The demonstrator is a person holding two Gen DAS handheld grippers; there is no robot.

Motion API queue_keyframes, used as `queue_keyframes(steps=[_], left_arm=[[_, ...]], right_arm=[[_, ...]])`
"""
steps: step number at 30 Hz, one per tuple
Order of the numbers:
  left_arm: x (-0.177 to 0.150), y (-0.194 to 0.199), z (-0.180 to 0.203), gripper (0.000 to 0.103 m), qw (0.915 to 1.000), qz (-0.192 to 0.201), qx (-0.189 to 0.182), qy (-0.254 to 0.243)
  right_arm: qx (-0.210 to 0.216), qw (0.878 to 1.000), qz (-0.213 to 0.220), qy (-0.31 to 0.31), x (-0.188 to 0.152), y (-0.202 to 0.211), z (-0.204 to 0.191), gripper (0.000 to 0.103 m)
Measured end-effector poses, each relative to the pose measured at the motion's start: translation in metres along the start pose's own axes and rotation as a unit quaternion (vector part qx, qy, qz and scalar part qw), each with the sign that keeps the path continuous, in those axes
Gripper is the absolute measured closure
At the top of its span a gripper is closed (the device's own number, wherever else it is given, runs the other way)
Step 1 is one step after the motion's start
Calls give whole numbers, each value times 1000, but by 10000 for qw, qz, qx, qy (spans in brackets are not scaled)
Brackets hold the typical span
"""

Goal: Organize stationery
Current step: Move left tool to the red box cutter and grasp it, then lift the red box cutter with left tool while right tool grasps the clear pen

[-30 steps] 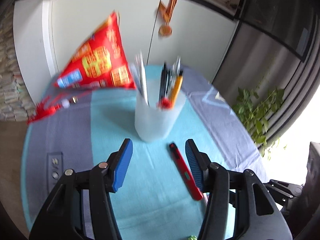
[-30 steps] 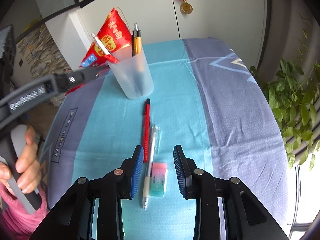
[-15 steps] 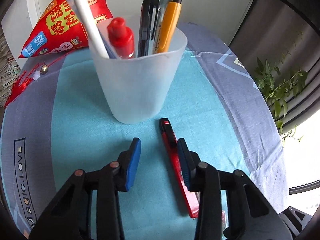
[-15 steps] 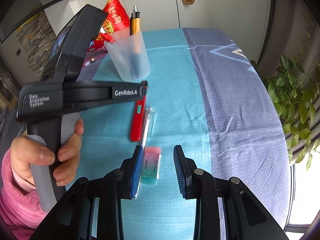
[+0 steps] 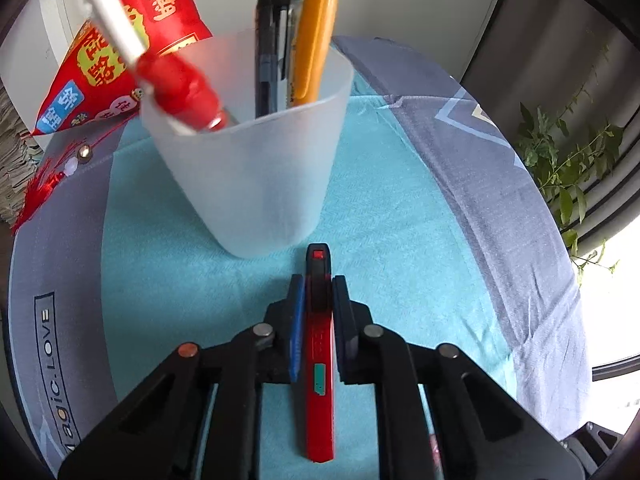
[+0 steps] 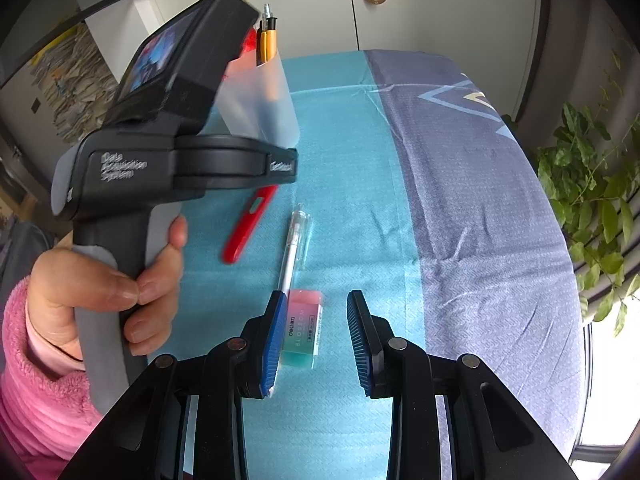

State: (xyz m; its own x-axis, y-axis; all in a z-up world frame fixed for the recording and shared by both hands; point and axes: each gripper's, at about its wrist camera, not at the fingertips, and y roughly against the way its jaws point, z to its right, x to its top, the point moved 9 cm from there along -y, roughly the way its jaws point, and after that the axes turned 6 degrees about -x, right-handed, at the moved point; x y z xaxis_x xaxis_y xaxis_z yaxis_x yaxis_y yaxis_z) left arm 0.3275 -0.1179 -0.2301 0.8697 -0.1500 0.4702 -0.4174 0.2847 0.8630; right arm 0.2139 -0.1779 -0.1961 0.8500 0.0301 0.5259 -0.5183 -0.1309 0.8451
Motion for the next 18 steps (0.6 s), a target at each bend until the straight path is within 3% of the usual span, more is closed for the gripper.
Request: queue_keyframes(steps=[5,11,18], left_arm=[[-21,31,-25,92,9998,134,-158,28],[-40,79,-63,92,9966,709,-357,214],[-45,112,-82,92,9913,1221,-411,261]], right_arm=[[48,10000,1,-65,5,-1,0,72],[73,9998,-136,-80,25,-20,-8,72],[-47,9985,-497,-206,46,-47,-13,72]])
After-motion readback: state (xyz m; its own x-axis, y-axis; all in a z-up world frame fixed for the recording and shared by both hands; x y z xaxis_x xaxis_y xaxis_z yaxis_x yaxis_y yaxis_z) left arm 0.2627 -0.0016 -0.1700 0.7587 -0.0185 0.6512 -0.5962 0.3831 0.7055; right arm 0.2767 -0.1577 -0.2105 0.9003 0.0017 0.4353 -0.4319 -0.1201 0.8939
